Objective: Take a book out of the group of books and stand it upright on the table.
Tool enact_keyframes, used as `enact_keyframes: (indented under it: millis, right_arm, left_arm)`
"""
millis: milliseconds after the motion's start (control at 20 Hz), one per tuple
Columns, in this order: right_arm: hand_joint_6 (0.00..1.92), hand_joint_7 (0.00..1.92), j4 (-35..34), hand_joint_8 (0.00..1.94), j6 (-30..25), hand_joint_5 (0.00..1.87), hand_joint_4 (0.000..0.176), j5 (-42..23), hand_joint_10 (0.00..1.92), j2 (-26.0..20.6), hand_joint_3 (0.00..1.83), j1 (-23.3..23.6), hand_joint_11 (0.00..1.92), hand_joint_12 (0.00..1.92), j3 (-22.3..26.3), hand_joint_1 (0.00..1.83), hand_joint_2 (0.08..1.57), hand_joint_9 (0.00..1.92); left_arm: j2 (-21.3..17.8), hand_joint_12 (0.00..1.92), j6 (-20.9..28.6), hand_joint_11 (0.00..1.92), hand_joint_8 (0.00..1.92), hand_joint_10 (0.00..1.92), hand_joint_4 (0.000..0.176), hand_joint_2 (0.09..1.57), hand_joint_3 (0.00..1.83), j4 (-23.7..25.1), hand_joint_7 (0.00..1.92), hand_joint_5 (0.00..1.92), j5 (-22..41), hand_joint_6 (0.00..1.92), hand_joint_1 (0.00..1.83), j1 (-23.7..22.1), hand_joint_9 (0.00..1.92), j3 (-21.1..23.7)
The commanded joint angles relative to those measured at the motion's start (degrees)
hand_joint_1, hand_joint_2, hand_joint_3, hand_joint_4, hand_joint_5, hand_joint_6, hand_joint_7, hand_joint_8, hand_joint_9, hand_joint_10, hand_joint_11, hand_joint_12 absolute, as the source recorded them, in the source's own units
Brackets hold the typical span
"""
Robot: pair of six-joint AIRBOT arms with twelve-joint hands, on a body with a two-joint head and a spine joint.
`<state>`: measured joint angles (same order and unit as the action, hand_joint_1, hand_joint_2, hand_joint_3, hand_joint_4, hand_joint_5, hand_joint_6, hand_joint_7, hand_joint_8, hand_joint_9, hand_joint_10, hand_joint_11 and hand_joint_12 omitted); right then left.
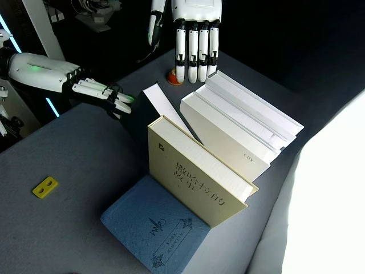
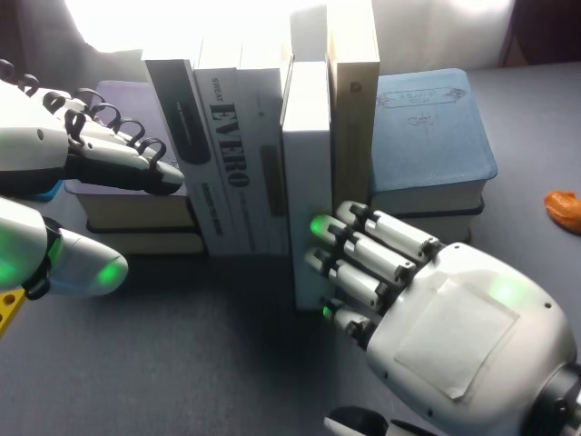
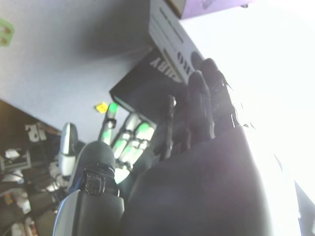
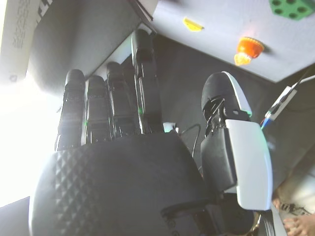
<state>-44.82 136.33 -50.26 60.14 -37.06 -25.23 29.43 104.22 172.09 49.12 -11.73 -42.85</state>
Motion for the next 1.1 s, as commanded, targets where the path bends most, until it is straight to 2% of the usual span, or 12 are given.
enact_keyframes:
  millis: [0, 50, 150, 250, 350, 500, 600, 700, 800, 850, 950, 1050]
  right_arm:
    - [0.01, 0.17, 3.0, 0.0, -0.1, 0.67, 0.0, -3.4, 0.01, 0.0, 0.0, -0.1, 0.0, 0.46, -0.3, 0.0, 1.25, 0.05]
    - [0.01, 0.17, 3.0, 0.0, -0.2, 0.67, 0.0, -3.0, 0.01, 0.1, 0.0, -0.4, 0.0, 0.47, -0.7, 0.0, 1.25, 0.05]
    - [0.01, 0.17, 3.1, 0.0, -0.2, 0.69, 0.0, -2.5, 0.01, 0.3, 0.0, -1.1, 0.0, 0.35, -1.2, 0.0, 1.25, 0.04]
    - [0.01, 0.17, 4.1, 0.01, -1.3, 0.69, 0.0, -2.1, 0.01, 0.5, 0.0, -1.6, 0.0, 0.34, -1.6, 0.0, 1.26, 0.05]
    - [0.01, 0.17, 5.8, 0.0, -2.1, 0.69, 0.0, -1.9, 0.01, 0.7, 0.0, -2.7, 0.0, 0.33, -2.0, 0.0, 1.25, 0.05]
    - [0.01, 0.16, 5.9, 0.0, -1.6, 0.69, 0.0, -1.3, 0.01, 0.2, 0.0, -3.7, 0.0, 0.3, -0.9, 0.0, 1.24, 0.05]
    - [0.01, 0.17, 5.9, 0.0, -1.5, 0.68, 0.0, -1.3, 0.01, -1.1, 0.0, -3.5, 0.0, 0.36, 1.2, 0.0, 1.24, 0.07]
    - [0.0, 0.16, 5.9, 0.0, -1.5, 0.67, 0.0, -1.6, 0.01, -2.3, 0.0, -3.4, 0.0, 0.31, 2.7, 0.0, 1.25, 0.06]
    - [0.01, 0.18, 5.9, 0.0, -1.5, 0.67, 0.0, -1.8, 0.01, -3.7, 0.0, -3.1, 0.0, 0.46, 4.3, 0.0, 1.25, 0.07]
    - [0.0, 0.19, 5.9, 0.0, -1.5, 0.67, 0.0, -1.8, 0.01, -4.8, 0.0, -2.7, 0.0, 0.44, 5.3, 0.0, 1.25, 0.07]
    - [0.0, 0.21, 5.9, 0.01, -1.6, 0.65, 0.0, -2.0, 0.02, -7.3, 0.0, -1.7, 0.0, 0.35, 7.3, 0.0, 1.24, 0.09]
    - [0.0, 0.24, 5.9, 0.01, -1.8, 0.59, 0.0, -2.2, 0.02, -10.0, 0.0, -0.8, 0.0, 0.43, 8.8, 0.02, 1.25, 0.12]
  left_arm:
    - [0.0, 0.54, 0.0, 0.0, 0.0, 0.01, 0.031, 1.34, 0.0, 0.5, 0.15, 0.14, -4.9, 0.0, 0.03, -0.4, 0.14, 0.1]
    - [0.0, 0.54, 0.0, 0.0, 0.0, 0.01, 0.031, 1.34, 0.0, 0.5, 0.15, 0.14, -4.9, 0.0, 0.03, -0.4, 0.14, 0.1]
    - [0.0, 0.54, 0.0, 0.0, 0.0, 0.0, 0.029, 1.33, 0.0, 0.5, 0.14, 0.13, -4.9, 0.0, 0.08, -0.4, 0.13, 0.2]
    - [0.0, 0.55, 0.0, 0.0, 0.0, 0.0, 0.028, 1.33, 0.0, 0.5, 0.13, 0.13, -4.9, 0.01, 0.07, -0.4, 0.12, 0.2]
    - [0.0, 0.47, 0.0, 0.0, 0.0, 0.0, 0.025, 1.34, 0.0, 0.5, 0.13, 0.12, -4.9, 0.0, 0.05, -0.4, 0.12, 0.3]
    - [0.0, 0.56, 0.0, 0.0, 0.0, 0.0, 0.026, 1.34, 0.0, 0.5, 0.13, 0.13, -4.9, 0.0, 0.04, -0.4, 0.13, 0.3]
    - [0.0, 0.61, 0.0, 0.0, 0.0, 0.01, 0.026, 1.34, 0.0, 0.5, 0.13, 0.13, -4.9, 0.0, 0.03, -0.4, 0.14, 0.3]
    - [0.0, 0.59, 0.0, 0.0, 0.0, 0.0, 0.026, 1.34, 0.0, 0.5, 0.13, 0.13, -4.9, 0.0, 0.03, -0.3, 0.14, 0.3]
    - [0.0, 0.62, 0.0, 0.0, 0.0, 0.01, 0.03, 1.34, 0.0, 0.5, 0.13, 0.14, -4.9, 0.0, 0.04, -0.3, 0.15, 0.3]
    - [0.0, 0.61, 0.0, 0.0, 0.0, 0.01, 0.03, 1.35, 0.0, 0.5, 0.14, 0.13, -4.9, 0.0, 0.03, -0.3, 0.15, 0.3]
    - [0.0, 0.69, 0.0, 0.0, 0.01, 0.01, 0.029, 1.34, 0.0, 0.5, 0.17, 0.12, -4.9, 0.0, 0.03, -0.3, 0.18, 0.3]
    - [0.0, 0.86, 0.0, 0.0, 0.01, 0.02, 0.028, 1.34, 0.0, 0.5, 0.2, 0.16, -4.9, 0.01, 0.08, -0.3, 0.22, 0.3]
